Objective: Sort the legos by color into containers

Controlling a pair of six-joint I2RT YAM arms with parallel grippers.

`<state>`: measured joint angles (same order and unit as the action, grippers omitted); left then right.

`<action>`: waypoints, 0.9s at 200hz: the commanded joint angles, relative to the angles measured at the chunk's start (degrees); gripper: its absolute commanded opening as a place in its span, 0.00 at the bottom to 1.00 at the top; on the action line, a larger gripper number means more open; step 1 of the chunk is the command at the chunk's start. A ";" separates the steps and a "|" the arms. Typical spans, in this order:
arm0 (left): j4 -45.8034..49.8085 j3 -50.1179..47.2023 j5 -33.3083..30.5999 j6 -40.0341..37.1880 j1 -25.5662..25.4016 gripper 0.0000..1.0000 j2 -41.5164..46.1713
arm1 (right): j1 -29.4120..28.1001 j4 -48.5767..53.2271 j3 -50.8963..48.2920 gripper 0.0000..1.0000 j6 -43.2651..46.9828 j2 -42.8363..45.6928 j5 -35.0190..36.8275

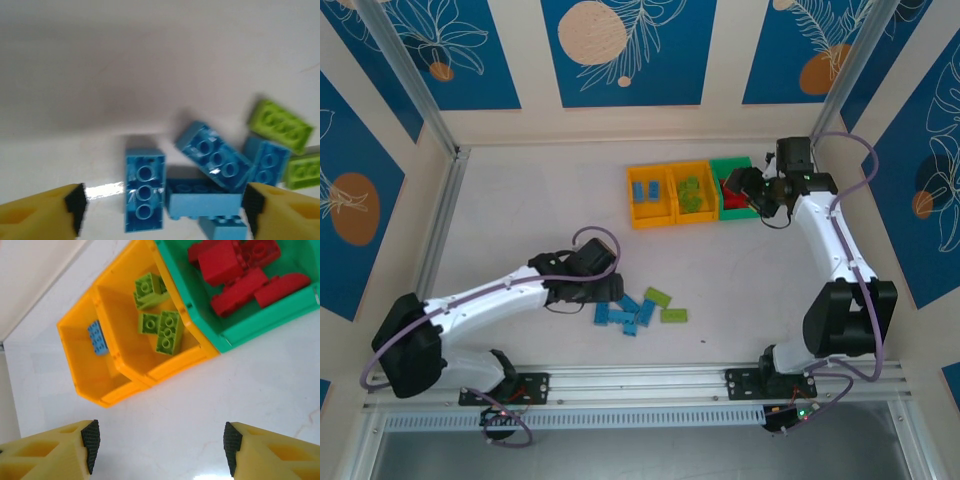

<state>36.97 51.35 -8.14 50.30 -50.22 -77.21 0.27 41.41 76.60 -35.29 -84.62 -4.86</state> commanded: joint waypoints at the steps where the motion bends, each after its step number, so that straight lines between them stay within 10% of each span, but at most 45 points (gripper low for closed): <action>1: -0.03 -0.55 2.54 1.22 1.43 0.70 -3.82 | 0.10 2.51 -2.26 0.69 2.71 1.65 -1.65; 180: -1.71 -0.51 4.97 -1.65 3.04 0.34 -15.06 | -5.82 6.56 2.20 0.70 1.90 6.09 -1.82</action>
<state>34.76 50.72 -2.61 50.13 -47.83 -92.12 -5.13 45.98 76.69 -32.97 -80.16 -6.04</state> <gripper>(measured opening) 0.397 0.695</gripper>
